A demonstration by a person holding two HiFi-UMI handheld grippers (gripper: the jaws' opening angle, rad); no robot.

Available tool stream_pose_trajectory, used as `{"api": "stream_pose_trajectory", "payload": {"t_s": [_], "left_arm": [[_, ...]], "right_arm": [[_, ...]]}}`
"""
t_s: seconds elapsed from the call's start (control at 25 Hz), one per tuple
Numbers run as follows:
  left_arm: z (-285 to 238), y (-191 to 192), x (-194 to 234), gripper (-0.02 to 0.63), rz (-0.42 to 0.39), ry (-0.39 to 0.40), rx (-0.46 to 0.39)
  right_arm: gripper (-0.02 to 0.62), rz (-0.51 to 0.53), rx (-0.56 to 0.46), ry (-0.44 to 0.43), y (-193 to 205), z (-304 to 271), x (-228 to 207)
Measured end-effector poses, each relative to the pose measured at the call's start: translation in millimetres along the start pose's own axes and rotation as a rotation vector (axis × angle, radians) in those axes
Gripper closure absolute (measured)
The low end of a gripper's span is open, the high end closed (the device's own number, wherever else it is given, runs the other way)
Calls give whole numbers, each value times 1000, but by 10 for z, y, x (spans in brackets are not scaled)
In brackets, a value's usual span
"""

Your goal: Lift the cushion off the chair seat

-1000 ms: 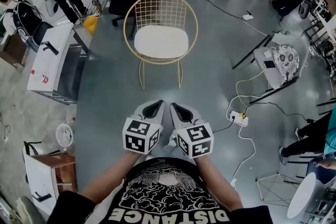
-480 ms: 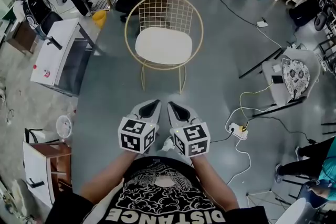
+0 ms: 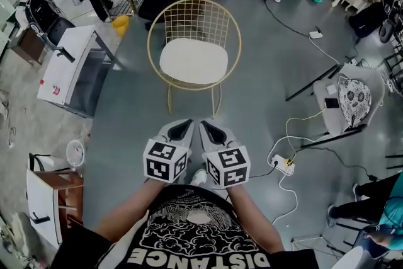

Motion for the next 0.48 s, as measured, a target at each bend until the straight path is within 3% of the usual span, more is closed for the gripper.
{"api": "stream_pose_trajectory", "payload": {"t_s": [0.28,0.48], "left_arm": [[-278,-147,42,611,-6,23,15],[-508,-321,324,611,16,49,27]], "right_arm": [[595,-8,6,23,-84,-164,-258],[595,-12,32,46,-185,-512,-382]]}}
Point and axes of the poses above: the fingertips, and each gripper's own axes: z backward along the fingers, x to its left, y out of its underside, the point moved 2 cm from there along z, backward along the fingers, and after that the axes turned 10 degrees about z, right-handed, at the moved point
